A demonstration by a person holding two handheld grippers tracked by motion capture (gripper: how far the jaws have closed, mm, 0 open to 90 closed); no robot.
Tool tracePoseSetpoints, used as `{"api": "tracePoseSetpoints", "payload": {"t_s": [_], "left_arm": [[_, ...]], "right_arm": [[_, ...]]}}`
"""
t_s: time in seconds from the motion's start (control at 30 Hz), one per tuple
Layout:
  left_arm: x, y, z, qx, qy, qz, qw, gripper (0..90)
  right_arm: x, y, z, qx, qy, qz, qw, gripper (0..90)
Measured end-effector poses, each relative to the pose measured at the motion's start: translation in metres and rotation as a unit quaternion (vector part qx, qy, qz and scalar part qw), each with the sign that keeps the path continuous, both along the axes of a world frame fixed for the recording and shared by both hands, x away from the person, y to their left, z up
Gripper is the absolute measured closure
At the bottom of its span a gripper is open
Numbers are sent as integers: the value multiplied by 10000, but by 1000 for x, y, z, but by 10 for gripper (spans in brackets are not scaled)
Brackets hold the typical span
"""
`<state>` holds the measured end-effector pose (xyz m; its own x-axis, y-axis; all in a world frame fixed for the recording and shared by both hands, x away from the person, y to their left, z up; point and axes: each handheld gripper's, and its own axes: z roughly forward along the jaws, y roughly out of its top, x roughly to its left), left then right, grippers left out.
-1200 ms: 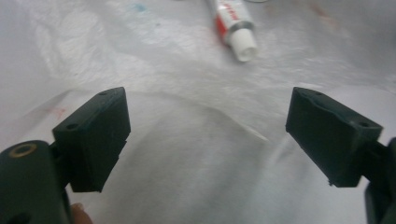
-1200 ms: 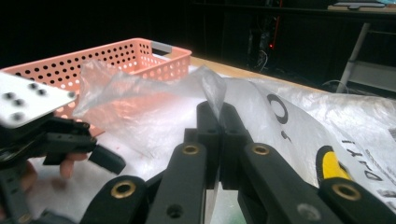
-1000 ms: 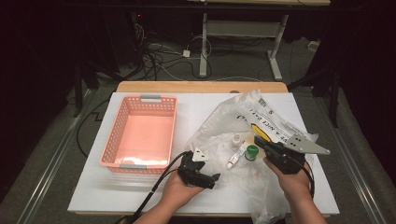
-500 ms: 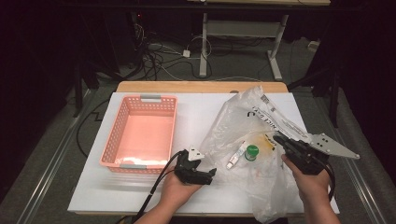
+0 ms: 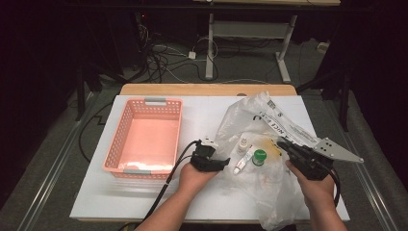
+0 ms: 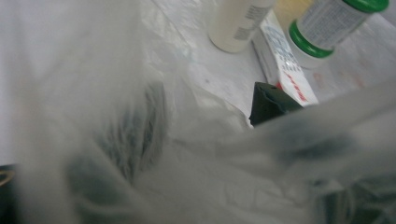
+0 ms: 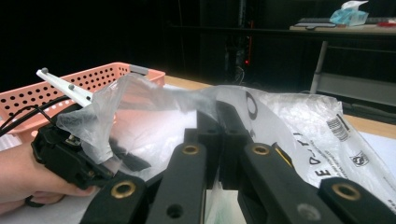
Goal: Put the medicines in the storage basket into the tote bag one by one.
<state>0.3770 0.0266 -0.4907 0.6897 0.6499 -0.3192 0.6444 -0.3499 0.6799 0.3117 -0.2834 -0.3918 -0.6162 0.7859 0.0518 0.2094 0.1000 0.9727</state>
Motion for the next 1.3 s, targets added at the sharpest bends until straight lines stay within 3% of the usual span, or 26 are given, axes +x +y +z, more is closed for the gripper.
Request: {"api": "tracePoseSetpoints", "payload": {"t_s": [0.03,0.07,0.13,0.23,0.3,0.5,0.6,0.67,0.73,0.83,1.0,1.13,1.3], "left_arm": [[-2,0,1,-54,76,-112,9999,437],[-4,-1,0,-258,287,-303,9988,438],[-12,-3,0,-423,466,-555,9965,434],[-26,-10,0,-153,146,-637,9977,445],[-31,-14,0,65,-85,-576,9983,525],[-33,-18,0,278,-174,-533,9980,862],[-34,-18,1,339,-253,-556,9976,879],[-38,-18,2,369,-413,-556,9969,881],[-42,-15,4,270,-613,-490,9966,882],[-43,-8,5,158,-676,-357,9969,883],[-49,1,17,-17,-954,-176,9953,882],[-56,3,28,-26,-1188,-226,9927,882],[-58,10,39,-201,-1348,-157,9905,882]], "right_arm": [[1,0,-1,-3,-4,13,10000,900],[1,1,-1,-28,5,28,10000,900],[1,2,-2,-26,21,45,10000,900],[0,4,-2,-33,27,66,10000,900],[0,5,-3,-32,32,62,10000,900],[0,6,-4,-63,61,54,9999,900],[0,8,-5,-111,59,79,9999,900],[0,9,-6,-124,64,96,9999,900],[0,11,-6,-130,78,111,9998,900],[0,13,-6,-143,72,132,9998,900],[3,17,-7,-133,53,141,9998,900],[5,20,-7,-115,15,139,9998,900],[7,23,-6,-93,-28,94,9999,900]]}}
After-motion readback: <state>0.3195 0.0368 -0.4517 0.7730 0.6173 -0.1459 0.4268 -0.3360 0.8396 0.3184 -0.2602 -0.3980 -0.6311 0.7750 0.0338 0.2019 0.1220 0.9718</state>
